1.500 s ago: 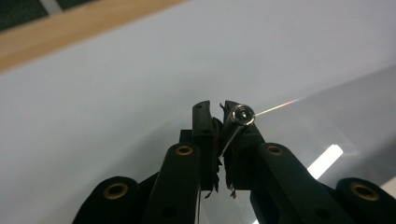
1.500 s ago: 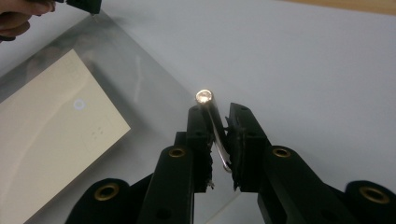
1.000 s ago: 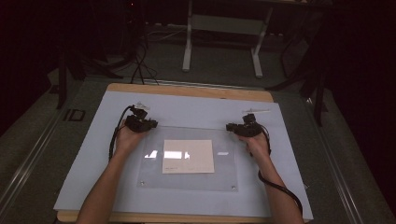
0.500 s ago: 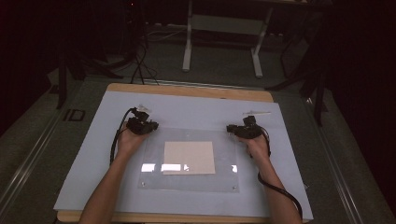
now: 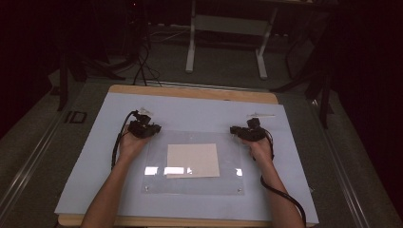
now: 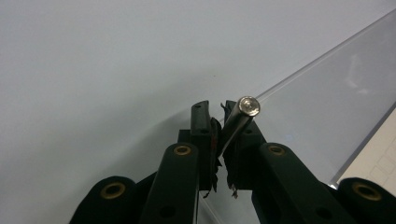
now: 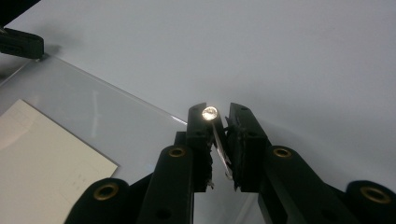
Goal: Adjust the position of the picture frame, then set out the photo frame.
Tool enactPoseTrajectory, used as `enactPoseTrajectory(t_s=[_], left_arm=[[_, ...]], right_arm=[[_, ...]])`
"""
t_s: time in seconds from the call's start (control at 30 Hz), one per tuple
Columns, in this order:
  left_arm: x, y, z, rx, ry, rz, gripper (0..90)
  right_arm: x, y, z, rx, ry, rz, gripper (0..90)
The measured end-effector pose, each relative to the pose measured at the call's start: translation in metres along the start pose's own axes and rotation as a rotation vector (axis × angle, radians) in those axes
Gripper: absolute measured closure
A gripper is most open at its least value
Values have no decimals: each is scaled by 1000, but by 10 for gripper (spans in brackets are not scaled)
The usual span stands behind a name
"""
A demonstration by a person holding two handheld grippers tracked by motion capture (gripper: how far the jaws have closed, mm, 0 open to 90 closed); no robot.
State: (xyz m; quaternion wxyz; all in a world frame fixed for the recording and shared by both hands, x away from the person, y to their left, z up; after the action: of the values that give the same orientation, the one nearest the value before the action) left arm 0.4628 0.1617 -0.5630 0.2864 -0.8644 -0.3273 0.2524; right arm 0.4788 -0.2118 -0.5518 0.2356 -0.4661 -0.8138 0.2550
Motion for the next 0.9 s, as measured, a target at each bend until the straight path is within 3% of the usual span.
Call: enactPoseTrajectory(t_s=[0.23,0.33,0.5,0.63,0.9], left_arm=[[0,0,3,-43,1,-7,812],[-2,-2,4,-71,9,-38,689],[-6,-7,7,-100,19,-55,603],[-5,-13,6,-128,-1,-47,563],[-9,-25,7,-162,18,-43,525]], right_arm=[[3,0,3,-7,-41,52,805],[4,1,4,-5,-60,66,805],[3,0,9,-12,-53,76,805],[3,-2,10,-11,-54,83,798],[8,-12,9,-57,-117,109,644]])
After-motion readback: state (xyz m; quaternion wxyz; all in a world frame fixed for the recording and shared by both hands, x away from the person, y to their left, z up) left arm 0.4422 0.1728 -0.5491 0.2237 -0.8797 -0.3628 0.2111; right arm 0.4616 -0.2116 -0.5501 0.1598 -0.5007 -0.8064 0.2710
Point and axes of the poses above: each handheld gripper's, and its own axes: y roughly forward along the jaws, z roughly out of its underside, x roughly to its left, the point moved 5 cm from there along y, roughly forward along the jaws, and after that the axes turned 12 degrees about z, right-handed, at the moved point
